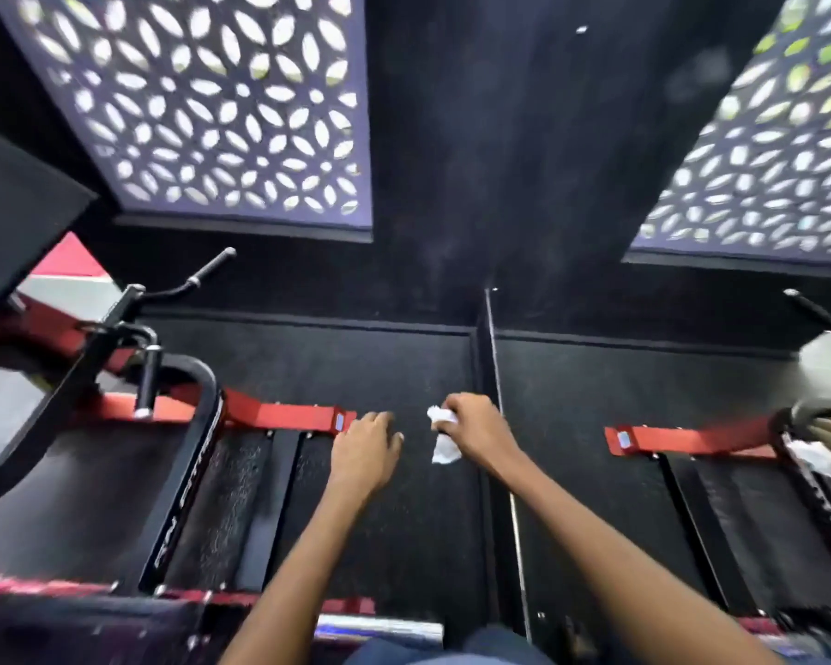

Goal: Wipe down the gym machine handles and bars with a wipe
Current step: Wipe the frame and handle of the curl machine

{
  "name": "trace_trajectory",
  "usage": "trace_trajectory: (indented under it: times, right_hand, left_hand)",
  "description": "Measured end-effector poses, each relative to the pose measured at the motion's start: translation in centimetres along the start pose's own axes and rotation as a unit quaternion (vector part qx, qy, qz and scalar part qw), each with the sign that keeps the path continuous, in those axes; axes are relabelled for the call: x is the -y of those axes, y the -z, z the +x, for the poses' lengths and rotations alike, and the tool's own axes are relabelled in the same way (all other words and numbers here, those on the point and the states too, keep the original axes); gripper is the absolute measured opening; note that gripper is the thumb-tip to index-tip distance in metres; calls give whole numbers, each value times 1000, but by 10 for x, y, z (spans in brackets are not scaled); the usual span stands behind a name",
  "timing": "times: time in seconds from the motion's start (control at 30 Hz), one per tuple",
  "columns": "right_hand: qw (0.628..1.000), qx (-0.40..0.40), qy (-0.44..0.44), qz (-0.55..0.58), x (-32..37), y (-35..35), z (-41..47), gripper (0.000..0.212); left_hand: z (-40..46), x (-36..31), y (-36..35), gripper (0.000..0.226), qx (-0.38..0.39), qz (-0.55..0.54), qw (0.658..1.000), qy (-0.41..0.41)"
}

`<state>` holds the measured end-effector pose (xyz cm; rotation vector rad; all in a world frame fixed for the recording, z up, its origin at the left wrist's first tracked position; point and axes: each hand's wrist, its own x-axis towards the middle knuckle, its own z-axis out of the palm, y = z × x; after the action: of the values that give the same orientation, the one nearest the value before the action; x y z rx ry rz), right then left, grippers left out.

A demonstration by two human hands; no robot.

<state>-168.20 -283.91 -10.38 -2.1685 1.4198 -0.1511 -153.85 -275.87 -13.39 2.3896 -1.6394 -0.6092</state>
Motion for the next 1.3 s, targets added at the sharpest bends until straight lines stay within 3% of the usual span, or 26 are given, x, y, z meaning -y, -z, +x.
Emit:
trace_trajectory:
  times: [0.3, 0.5, 0.6, 0.73, 0.9, 1.03, 1.3]
  right_hand:
    - [983, 132, 123, 18, 62, -35, 94, 17]
    - [943, 241, 228, 11, 113, -77, 161, 27]
    - [928, 259, 267, 7, 124, -94, 179, 15]
    - [903, 297, 312, 8, 146, -116, 197, 21]
    - [859, 351, 372, 7, 179, -115, 175, 14]
    - [841, 349, 413, -4, 191, -109, 156, 41]
    - [830, 331, 448, -17, 208, -91, 159, 22]
  left_hand:
    - [7, 59, 8, 41, -42, -34, 981, 187]
    - [17, 88, 21, 37, -78, -46, 930, 355]
    - [20, 94, 22, 39, -76, -59, 910, 404]
    - [21, 103, 34, 35, -93, -52, 877, 468]
    - [2, 103, 49, 36, -136, -66, 840, 521]
    - [-13, 105, 43, 34, -162, -80, 828, 531]
    - [0, 114, 40, 35, -192, -120, 827, 516]
